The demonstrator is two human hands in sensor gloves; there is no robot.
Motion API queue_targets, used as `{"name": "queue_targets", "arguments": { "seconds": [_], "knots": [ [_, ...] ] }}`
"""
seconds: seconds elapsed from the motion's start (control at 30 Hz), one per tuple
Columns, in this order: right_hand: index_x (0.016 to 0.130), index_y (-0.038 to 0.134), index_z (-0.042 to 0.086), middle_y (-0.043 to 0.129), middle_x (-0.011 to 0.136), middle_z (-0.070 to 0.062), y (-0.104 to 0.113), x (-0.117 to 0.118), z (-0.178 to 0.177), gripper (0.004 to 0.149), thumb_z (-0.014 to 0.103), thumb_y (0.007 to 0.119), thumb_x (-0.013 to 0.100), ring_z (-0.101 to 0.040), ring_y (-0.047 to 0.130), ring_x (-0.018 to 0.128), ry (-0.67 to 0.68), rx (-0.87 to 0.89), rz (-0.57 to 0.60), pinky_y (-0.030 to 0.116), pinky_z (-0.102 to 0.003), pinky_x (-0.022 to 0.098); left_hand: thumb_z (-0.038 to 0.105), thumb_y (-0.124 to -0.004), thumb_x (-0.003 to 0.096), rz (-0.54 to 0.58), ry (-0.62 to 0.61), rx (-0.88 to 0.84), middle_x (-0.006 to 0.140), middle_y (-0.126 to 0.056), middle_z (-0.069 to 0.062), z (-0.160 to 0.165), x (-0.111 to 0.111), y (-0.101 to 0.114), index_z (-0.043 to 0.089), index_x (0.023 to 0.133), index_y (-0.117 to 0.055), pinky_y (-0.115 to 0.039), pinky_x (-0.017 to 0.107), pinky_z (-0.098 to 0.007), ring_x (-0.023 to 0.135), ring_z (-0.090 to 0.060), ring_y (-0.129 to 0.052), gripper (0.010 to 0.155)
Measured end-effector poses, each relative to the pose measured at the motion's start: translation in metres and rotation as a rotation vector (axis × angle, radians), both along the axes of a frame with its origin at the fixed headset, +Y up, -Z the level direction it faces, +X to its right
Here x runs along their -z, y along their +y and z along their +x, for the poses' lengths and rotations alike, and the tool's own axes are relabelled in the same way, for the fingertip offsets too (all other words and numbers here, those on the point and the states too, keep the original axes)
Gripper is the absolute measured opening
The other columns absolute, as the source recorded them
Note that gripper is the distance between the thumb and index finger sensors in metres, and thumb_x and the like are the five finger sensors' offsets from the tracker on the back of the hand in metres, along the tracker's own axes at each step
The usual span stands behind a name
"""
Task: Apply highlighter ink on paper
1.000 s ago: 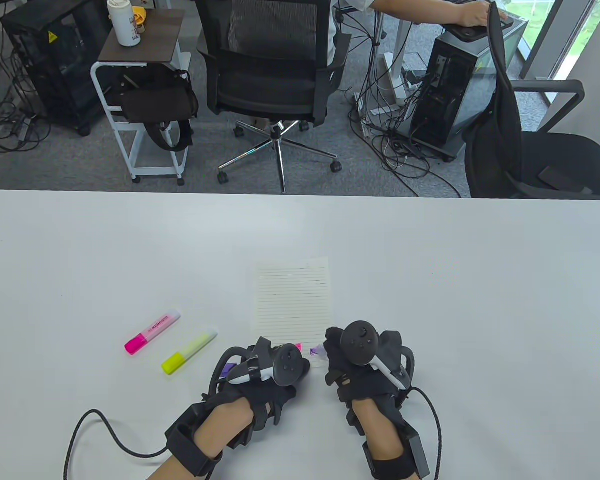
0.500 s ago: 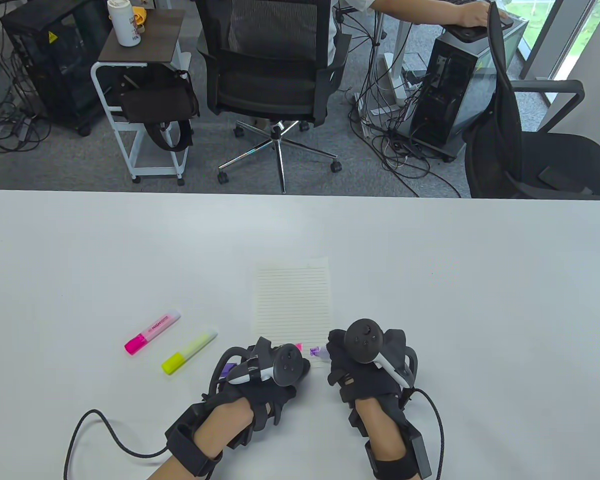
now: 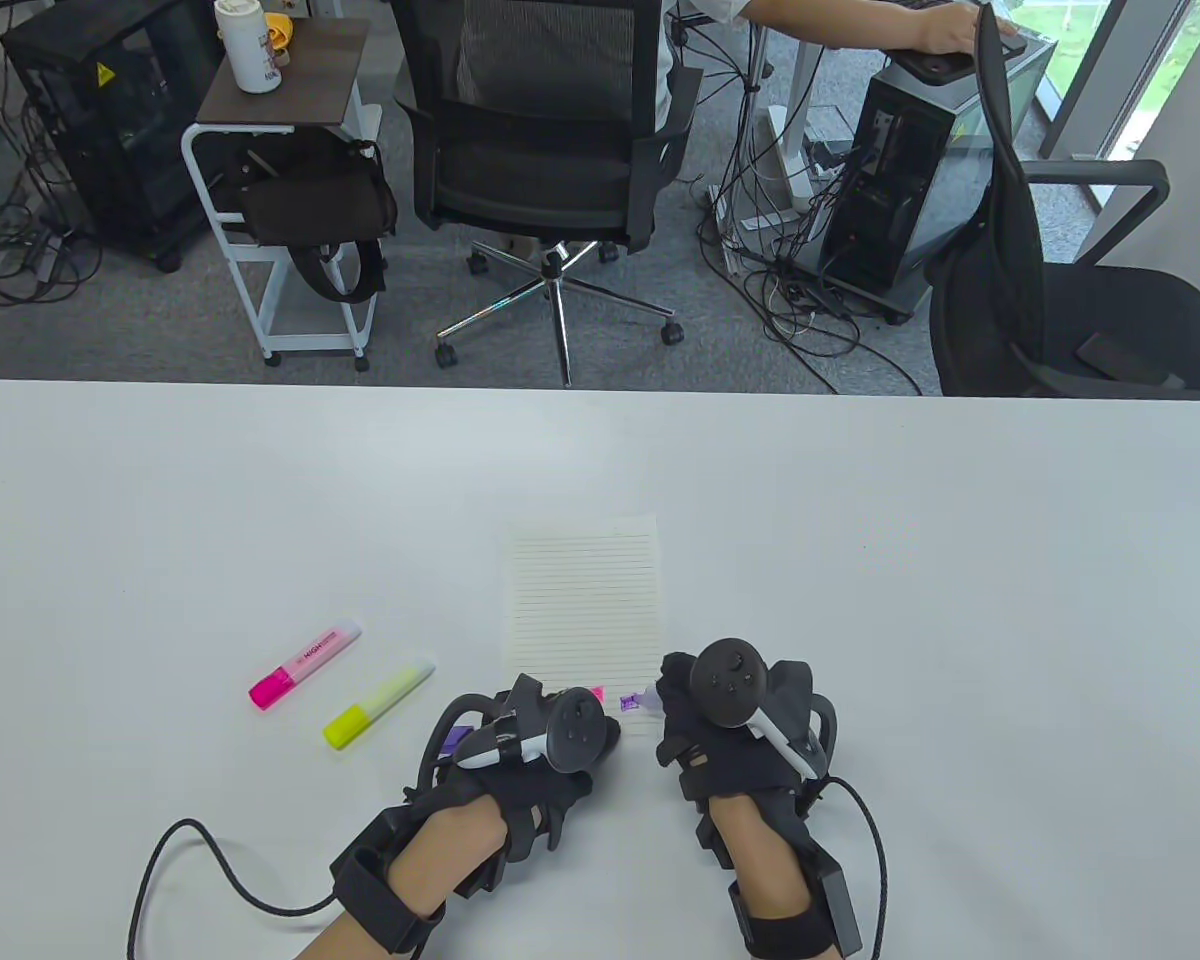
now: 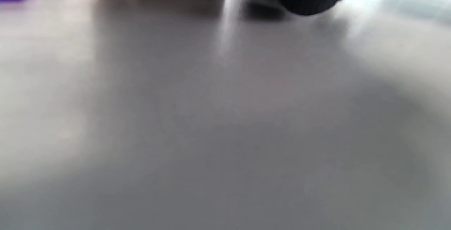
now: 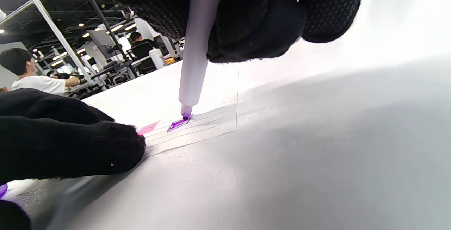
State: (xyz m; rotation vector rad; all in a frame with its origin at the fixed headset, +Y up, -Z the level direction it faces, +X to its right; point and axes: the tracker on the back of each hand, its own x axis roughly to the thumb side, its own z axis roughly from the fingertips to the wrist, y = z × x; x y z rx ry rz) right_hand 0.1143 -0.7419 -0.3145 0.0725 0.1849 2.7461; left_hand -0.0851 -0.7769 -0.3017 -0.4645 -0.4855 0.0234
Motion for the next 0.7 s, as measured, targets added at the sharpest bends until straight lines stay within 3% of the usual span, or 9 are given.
{"name": "queue_targets", "arguments": {
  "seconds": [0.47, 0.7],
  "knots": [
    [0.094, 0.078, 0.021, 0.092, 0.075, -0.012, 0.0035, -0.0016, 0.0020, 0.036, 0.035, 0.078, 0.062, -0.029, 0.093, 0.044, 0.001, 0.005, -0.038, 0.072, -0.057, 0.062, 0.048, -0.069, 0.0470, -0.002, -0.001, -0.001, 0.111, -0.031, -0.001, 0.0001, 0.0001, -0.0002, 0.044, 0.106, -0.043, -0.037, 0.074, -0.064, 0.098, -0.034, -0.044, 0.065],
    [0.096, 0.075, 0.022, 0.091, 0.077, -0.011, 0.0006, -0.0006, 0.0009, 0.036, 0.036, 0.076, 0.063, -0.029, 0.093, 0.047, -0.011, -0.006, 0.005, 0.071, -0.057, 0.063, 0.048, -0.069, 0.0471, -0.001, -0.001, 0.000, 0.111, -0.031, 0.000, 0.0001, 0.0001, -0.0002, 0.044, 0.106, -0.043, -0.037, 0.075, -0.064, 0.098, -0.034, -0.044, 0.065]
  ]
}}
